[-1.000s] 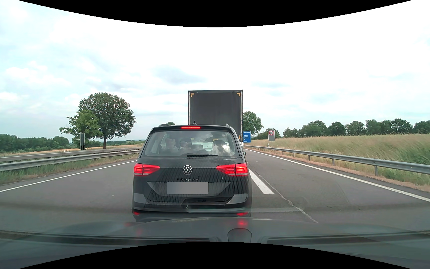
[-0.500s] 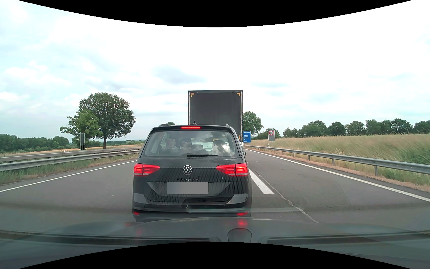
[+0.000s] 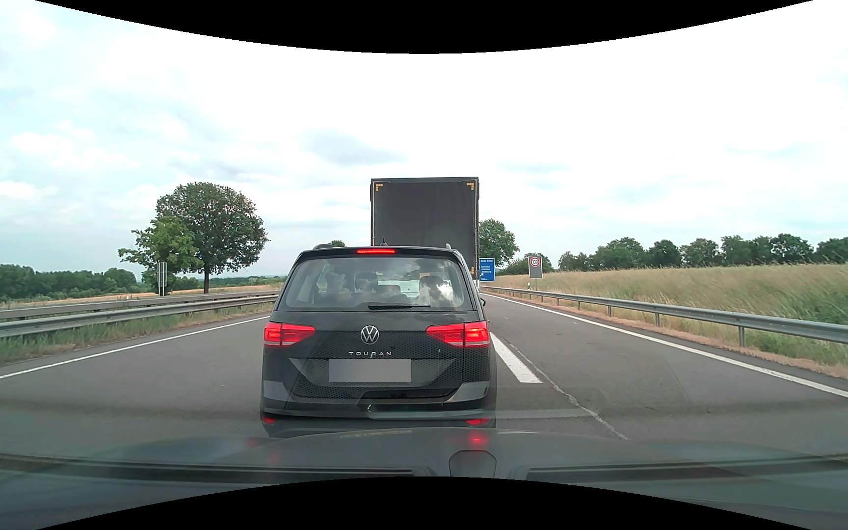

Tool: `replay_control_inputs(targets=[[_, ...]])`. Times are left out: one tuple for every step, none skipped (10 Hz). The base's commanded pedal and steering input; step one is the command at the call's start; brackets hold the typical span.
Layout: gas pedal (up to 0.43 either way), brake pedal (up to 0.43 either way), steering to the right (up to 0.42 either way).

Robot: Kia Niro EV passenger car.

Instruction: Follow the waypoints while adhering to traffic rules and regulations

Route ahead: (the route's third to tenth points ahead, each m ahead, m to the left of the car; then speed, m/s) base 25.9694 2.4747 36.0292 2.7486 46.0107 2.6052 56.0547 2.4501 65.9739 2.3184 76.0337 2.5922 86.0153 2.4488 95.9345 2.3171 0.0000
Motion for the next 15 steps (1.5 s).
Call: replay_control_inputs(targets=[[0.0,0.25,-0.001],[0.0,0.25,-0.002],[0.0,0.25,-0.002],[0.0,0.25,-0.001],[0.0,0.25,-0.002],[0.0,0.25,-0.002],[0.0,0.25,-0.002],[0.0,0.25,-0.002],[0.0,0.25,-0.002],[0.0,0.25,-0.002],[0.0,0.25,-0.001],[0.0,0.25,-0.002],[0.0,0.25,-0.001],[0.0,0.25,-0.002],[0.0,0.25,-0.002]])
